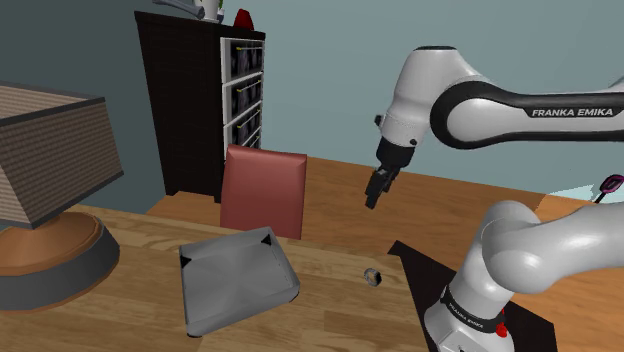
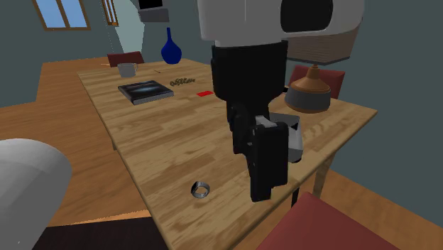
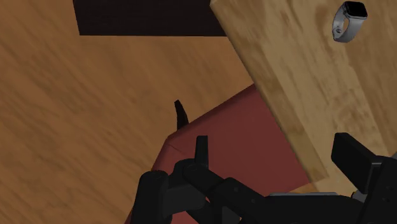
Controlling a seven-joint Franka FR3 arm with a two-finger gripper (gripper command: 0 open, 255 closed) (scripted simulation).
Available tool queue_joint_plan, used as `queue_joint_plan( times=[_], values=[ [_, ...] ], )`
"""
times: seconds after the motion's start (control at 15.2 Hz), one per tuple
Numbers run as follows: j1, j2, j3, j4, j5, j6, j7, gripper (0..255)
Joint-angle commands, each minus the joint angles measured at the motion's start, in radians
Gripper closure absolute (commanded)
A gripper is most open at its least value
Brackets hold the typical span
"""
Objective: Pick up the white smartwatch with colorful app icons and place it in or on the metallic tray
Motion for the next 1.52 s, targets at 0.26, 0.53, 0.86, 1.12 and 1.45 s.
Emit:
queue_joint_plan(
  times=[0.26, 0.53, 0.86, 1.12, 1.45],
  values=[
    [0.092, -0.038, 0.137, -0.138, 0.107, 0.110, 0.130, 0],
    [0.166, -0.020, 0.244, -0.206, 0.190, 0.201, 0.226, 0],
    [0.199, 0.034, 0.308, -0.255, 0.239, 0.303, 0.269, 0],
    [0.197, 0.084, 0.329, -0.288, 0.256, 0.384, 0.268, 0],
    [0.196, 0.092, 0.332, -0.292, 0.258, 0.397, 0.268, 0]
  ],
)
